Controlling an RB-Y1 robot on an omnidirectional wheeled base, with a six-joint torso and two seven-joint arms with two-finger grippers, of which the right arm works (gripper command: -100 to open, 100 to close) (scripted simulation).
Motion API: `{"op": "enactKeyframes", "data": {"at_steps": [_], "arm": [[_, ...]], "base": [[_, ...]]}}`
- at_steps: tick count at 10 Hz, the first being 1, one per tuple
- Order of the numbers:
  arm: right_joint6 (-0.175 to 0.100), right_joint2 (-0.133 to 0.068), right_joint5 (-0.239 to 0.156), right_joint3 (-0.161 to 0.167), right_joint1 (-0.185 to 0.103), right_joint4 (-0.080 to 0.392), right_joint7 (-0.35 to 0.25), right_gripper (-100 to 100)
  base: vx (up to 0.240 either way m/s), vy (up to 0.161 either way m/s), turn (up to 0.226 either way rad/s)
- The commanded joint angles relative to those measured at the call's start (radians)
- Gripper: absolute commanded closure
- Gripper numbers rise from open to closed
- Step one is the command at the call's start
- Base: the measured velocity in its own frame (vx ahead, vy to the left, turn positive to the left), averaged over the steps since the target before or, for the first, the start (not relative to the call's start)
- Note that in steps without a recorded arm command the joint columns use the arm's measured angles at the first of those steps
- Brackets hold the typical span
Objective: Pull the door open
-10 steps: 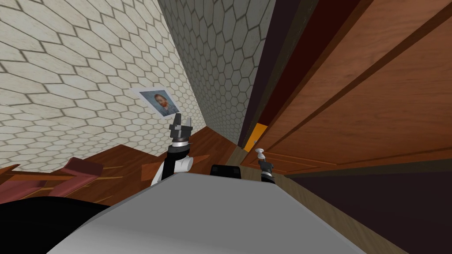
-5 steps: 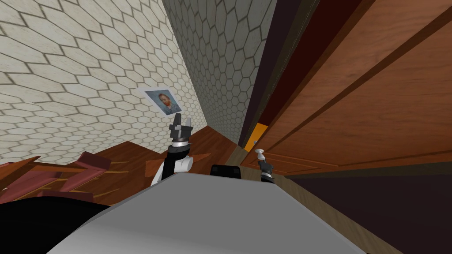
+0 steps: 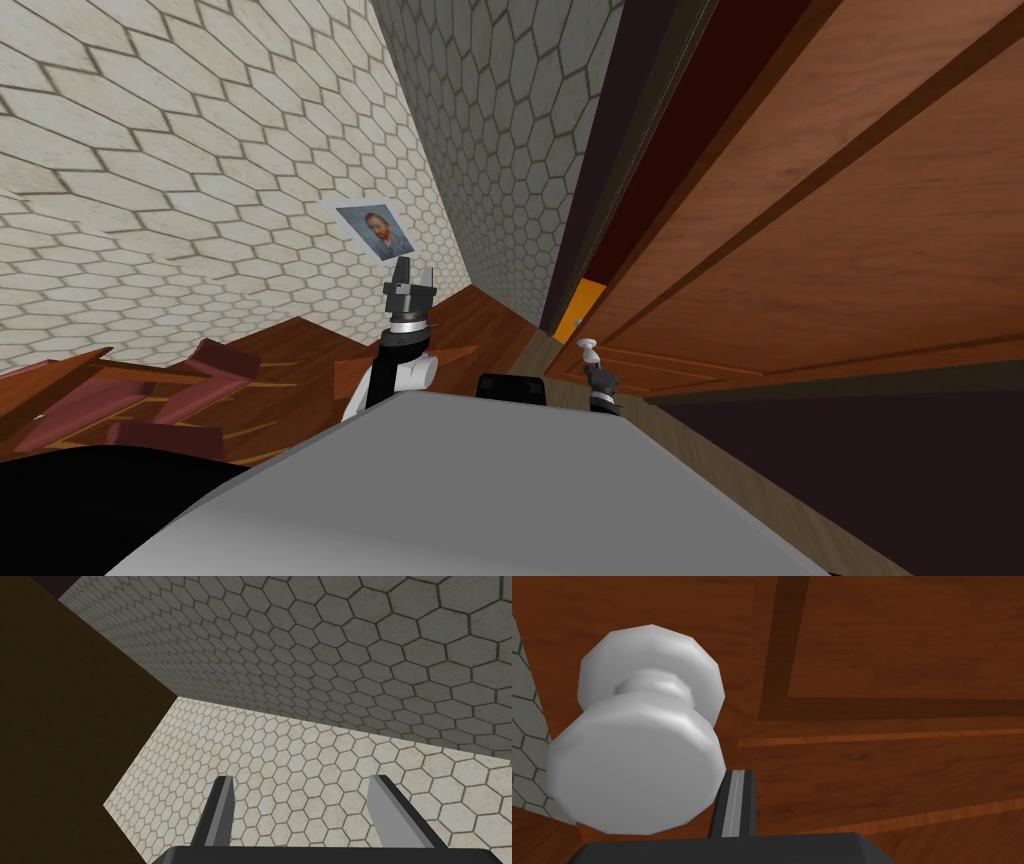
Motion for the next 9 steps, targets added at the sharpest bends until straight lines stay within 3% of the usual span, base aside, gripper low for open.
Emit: {"op": "enactKeyframes", "data": {"at_steps": [1, 9], "arm": [[-0.011, 0.013, 0.000, 0.031, -0.003, -0.026, -0.028, -100], [-0.014, 0.013, -0.026, 0.050, 0.008, -0.036, -0.095, -100]], "base": [[-0.030, -0.001, 0.053], [-0.033, -0.011, 0.030]]}}
